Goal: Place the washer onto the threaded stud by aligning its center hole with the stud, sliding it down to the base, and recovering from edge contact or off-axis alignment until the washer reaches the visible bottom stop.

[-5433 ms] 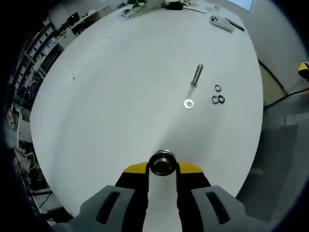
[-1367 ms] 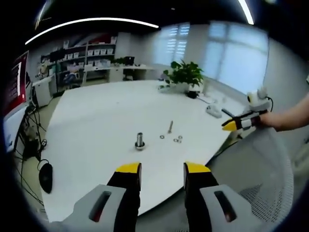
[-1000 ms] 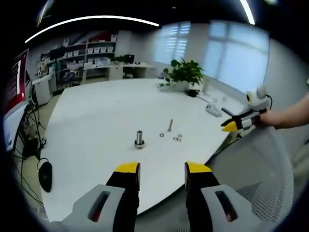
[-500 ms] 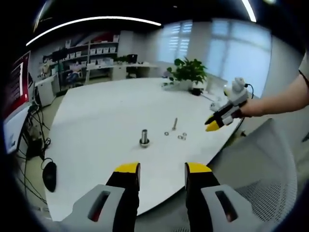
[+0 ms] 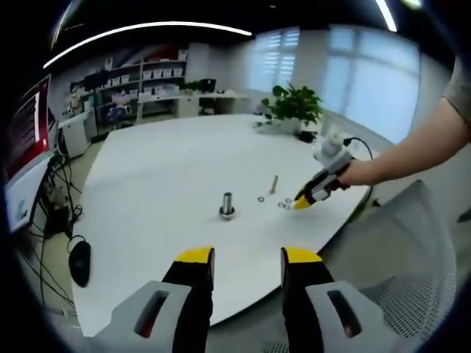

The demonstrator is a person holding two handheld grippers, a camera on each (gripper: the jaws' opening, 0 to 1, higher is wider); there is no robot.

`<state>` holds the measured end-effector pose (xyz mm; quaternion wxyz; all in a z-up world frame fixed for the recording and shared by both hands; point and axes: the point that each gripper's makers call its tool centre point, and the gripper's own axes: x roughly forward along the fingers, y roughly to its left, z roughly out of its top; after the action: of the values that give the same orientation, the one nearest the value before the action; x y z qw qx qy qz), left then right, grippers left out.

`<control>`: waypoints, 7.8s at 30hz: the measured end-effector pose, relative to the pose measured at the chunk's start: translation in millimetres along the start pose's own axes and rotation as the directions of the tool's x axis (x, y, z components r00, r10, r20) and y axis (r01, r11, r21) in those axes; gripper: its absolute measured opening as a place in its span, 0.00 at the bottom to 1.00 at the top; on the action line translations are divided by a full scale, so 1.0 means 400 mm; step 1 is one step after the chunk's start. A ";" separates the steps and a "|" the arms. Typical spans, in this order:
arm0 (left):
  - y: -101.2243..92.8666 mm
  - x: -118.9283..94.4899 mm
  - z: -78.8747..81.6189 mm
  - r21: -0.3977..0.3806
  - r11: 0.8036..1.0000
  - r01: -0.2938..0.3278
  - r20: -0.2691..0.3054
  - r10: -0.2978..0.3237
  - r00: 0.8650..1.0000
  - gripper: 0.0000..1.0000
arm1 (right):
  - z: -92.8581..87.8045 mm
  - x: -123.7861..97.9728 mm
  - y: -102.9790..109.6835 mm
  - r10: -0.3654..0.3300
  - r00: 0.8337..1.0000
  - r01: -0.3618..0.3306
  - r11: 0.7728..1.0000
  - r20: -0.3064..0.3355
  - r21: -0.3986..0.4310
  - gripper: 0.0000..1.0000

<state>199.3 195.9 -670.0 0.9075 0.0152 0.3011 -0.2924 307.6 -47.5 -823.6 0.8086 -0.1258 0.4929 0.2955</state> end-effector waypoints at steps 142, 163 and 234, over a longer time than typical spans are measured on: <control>-0.002 0.006 -0.022 0.020 1.000 0.003 -0.052 -0.002 0.999 0.29 | 0.175 -0.093 -0.099 -0.125 0.987 0.087 0.941 -0.098 -0.327 0.13; 0.002 0.009 -0.032 0.022 1.000 -0.004 -0.074 0.005 0.997 0.28 | 0.199 -0.028 -0.112 -0.112 0.978 0.021 0.896 -0.178 -0.444 0.13; 0.008 0.007 -0.036 0.021 1.000 -0.018 -0.077 0.019 0.997 0.28 | 0.006 0.047 -0.083 -0.051 0.956 -0.043 0.950 -0.288 -0.311 0.23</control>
<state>195.2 200.2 -684.0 0.8977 0.0386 0.3329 -0.2862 335.7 -66.2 -841.6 0.6970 -0.2960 0.5536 0.3464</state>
